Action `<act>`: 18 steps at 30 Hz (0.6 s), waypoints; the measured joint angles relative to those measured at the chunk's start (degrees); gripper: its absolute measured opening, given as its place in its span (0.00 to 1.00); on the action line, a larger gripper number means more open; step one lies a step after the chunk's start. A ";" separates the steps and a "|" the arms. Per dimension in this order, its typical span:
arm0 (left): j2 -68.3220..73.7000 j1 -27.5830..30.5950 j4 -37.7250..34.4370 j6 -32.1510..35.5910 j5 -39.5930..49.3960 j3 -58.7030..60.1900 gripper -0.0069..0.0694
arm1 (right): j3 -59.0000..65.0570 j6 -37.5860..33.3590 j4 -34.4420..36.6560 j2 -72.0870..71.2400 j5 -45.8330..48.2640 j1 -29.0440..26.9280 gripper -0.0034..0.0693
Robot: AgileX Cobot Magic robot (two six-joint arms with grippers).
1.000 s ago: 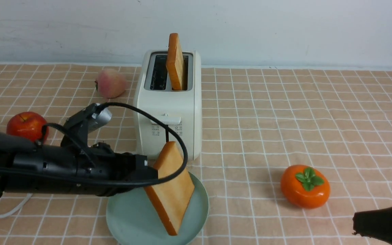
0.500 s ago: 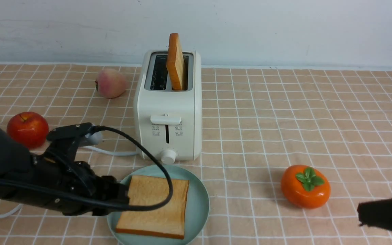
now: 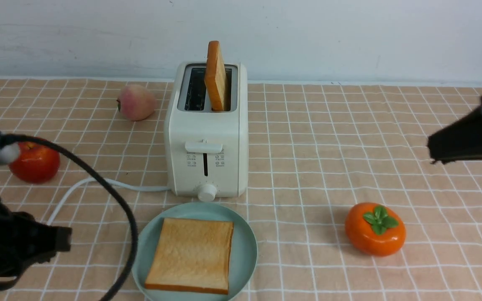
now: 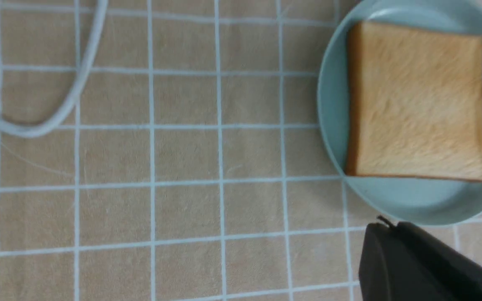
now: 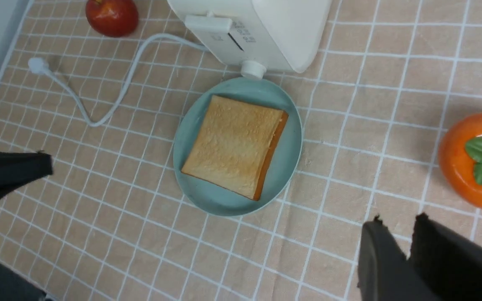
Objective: Take toasted bread from bread machine on light coffee tablecloth place on plate.
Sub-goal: 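Grasp the toast slice in the toaster and pull it up out of the slot with the right gripper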
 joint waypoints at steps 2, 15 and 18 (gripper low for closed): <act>-5.75 0.00 -0.01 -0.34 0.25 0.00 0.07 | -4.05 4.61 -5.71 4.51 -0.80 6.02 0.22; -31.71 0.00 -0.40 -0.84 10.72 0.07 0.07 | -45.03 25.78 -32.37 39.11 -3.91 26.28 0.56; -33.76 0.00 -0.40 -1.30 12.26 0.07 0.07 | -51.58 25.83 -32.73 44.24 -4.61 26.59 0.64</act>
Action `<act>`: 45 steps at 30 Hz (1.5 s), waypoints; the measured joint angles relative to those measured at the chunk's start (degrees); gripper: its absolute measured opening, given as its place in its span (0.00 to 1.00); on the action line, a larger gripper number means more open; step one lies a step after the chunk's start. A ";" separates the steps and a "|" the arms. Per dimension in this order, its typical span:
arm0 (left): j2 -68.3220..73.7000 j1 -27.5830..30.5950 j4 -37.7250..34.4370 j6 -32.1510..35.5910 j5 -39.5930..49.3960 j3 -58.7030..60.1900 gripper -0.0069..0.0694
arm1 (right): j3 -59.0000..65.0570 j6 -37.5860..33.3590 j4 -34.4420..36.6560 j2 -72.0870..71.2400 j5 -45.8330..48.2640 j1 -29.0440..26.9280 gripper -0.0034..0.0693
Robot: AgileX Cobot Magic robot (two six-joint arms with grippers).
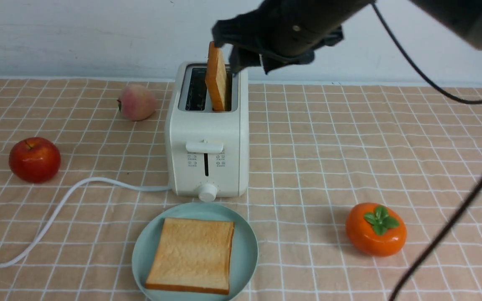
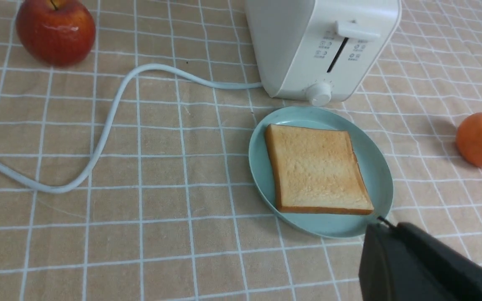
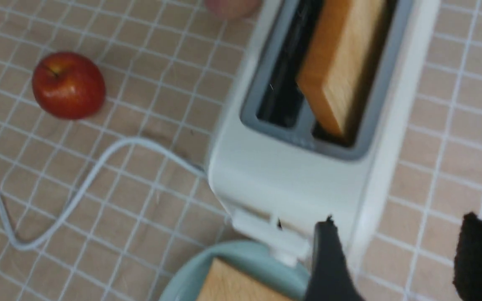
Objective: Take toasted bread from bread machine on light coffee tablecloth place on plate.
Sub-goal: 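Grasp the toast slice in the toaster and pull it up out of the slot with the right gripper, then place the held slice of bread on top of the slice on the plate with the right gripper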
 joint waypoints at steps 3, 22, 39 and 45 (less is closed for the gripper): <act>-2.12 0.00 0.00 -1.59 2.71 0.00 0.07 | -7.59 0.00 -1.68 6.70 -2.29 0.04 0.73; -4.31 0.00 2.77 -2.31 6.16 0.00 0.07 | -12.33 0.18 -11.50 17.68 -10.83 0.04 0.17; -4.35 0.00 1.76 -2.31 3.57 5.52 0.07 | -12.55 -7.84 -1.67 -8.10 14.72 0.04 0.20; -4.35 0.00 0.30 -2.32 1.20 8.25 0.07 | -3.04 -9.23 11.41 -7.98 14.67 0.04 0.20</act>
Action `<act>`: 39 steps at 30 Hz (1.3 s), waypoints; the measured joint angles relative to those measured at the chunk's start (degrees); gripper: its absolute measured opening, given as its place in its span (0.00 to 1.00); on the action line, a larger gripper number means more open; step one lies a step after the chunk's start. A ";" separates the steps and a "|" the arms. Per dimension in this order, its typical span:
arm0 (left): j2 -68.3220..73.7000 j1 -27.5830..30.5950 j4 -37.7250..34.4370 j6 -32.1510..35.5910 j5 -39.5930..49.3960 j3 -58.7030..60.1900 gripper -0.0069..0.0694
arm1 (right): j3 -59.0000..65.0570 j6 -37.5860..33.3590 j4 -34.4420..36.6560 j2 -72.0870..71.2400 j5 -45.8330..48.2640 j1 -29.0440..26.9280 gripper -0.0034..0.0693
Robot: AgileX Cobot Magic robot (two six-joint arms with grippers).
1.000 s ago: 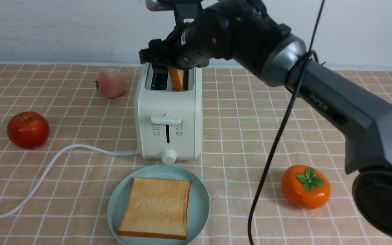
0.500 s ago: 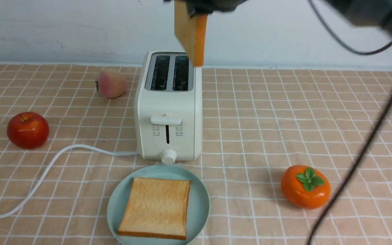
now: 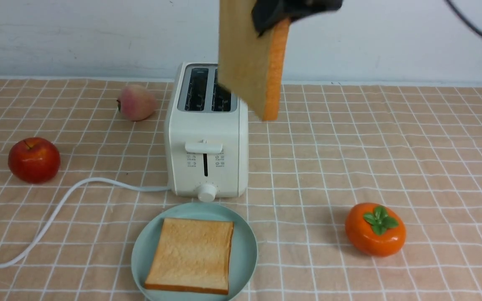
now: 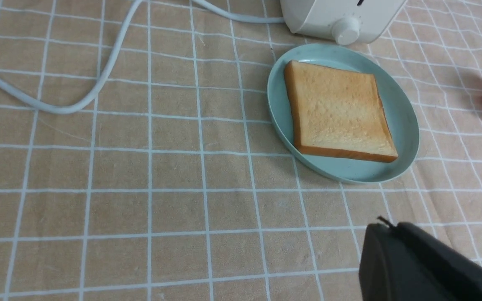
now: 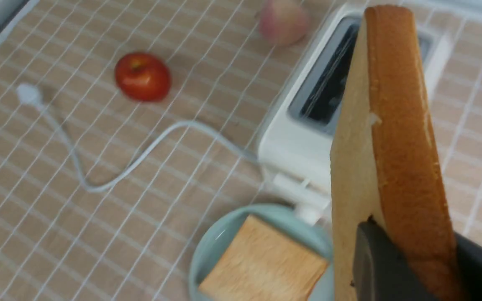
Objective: Take toasted bread from bread machine on light coffee tablecloth place on plate.
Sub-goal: 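Place the held slice of bread on top of the slice on the plate with the right gripper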
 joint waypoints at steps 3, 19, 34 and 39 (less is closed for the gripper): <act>0.00 0.00 0.00 0.00 -0.78 0.54 0.07 | 7.72 -3.76 6.90 0.07 -0.11 0.00 0.20; 0.00 0.00 0.13 0.00 -1.39 0.84 0.07 | 34.96 -15.95 29.21 6.69 -22.93 0.00 0.20; 0.00 0.00 0.19 0.00 -1.39 0.84 0.07 | 34.91 -16.66 23.27 10.39 -23.88 0.00 0.41; 0.00 0.00 0.19 0.00 -1.39 0.91 0.07 | 32.22 -12.85 11.06 10.48 -17.66 0.00 0.70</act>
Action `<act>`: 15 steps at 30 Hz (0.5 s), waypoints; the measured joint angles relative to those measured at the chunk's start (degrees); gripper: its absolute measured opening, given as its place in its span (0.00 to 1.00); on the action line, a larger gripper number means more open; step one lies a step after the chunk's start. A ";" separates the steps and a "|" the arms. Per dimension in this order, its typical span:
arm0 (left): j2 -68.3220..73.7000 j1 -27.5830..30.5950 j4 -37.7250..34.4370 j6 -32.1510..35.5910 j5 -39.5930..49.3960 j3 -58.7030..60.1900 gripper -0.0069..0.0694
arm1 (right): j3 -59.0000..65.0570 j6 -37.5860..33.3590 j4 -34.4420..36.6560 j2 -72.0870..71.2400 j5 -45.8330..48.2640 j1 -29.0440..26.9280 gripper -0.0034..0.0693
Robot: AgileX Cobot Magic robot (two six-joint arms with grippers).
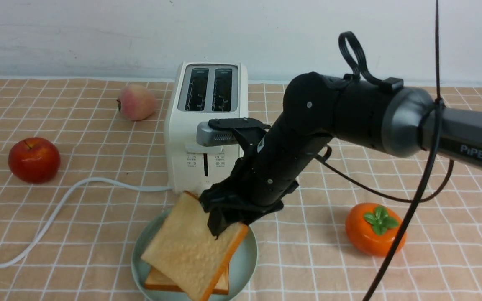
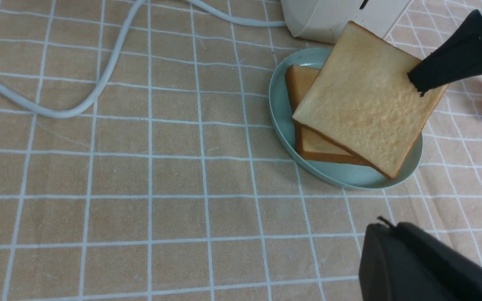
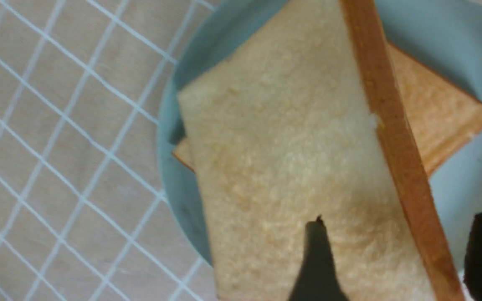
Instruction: Take toasted bread from bread machine on light coffee tablecloth place on plate.
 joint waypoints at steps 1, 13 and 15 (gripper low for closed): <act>0.00 0.00 0.00 0.00 0.00 0.00 0.07 | -1.59 1.26 -2.59 0.03 2.64 0.00 0.74; 0.00 0.00 -0.19 -0.05 -2.60 0.00 0.07 | -9.80 13.02 -22.28 -11.15 15.39 -0.06 0.10; 0.00 0.00 -0.25 -0.05 -2.86 0.00 0.07 | -8.57 13.89 -22.29 -16.17 15.45 -0.06 0.03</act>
